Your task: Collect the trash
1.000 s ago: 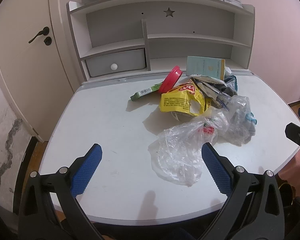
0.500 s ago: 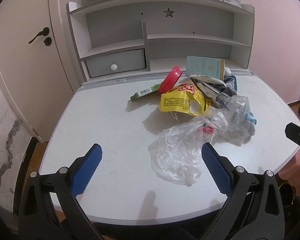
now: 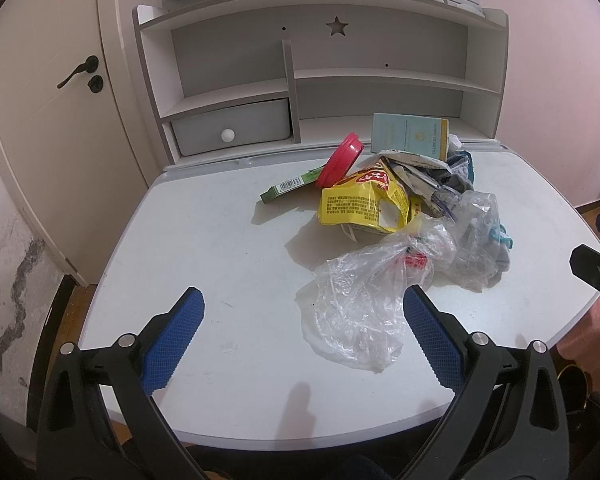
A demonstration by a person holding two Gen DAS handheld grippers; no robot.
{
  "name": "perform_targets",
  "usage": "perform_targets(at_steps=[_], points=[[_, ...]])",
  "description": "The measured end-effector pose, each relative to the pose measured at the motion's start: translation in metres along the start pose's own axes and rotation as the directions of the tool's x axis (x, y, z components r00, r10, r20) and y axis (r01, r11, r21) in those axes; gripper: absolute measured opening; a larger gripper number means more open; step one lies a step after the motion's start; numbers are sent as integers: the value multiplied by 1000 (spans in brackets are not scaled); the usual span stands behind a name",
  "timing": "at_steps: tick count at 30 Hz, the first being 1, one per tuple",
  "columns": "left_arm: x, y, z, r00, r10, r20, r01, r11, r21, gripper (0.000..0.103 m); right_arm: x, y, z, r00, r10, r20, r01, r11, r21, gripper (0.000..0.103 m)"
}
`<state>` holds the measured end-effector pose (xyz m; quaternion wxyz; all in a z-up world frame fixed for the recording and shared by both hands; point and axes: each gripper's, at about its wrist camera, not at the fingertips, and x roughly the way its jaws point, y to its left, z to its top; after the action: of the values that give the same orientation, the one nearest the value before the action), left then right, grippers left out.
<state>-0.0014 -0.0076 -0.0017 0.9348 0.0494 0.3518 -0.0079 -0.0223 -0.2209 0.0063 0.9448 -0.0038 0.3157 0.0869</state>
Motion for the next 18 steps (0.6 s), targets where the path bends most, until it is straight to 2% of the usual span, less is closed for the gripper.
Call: perform_targets(at_steps=[18], points=[[0, -1, 0, 1000, -1, -3, 1, 1000, 5, 97, 0, 0, 0, 1000, -1, -1, 1, 1000, -1, 97]])
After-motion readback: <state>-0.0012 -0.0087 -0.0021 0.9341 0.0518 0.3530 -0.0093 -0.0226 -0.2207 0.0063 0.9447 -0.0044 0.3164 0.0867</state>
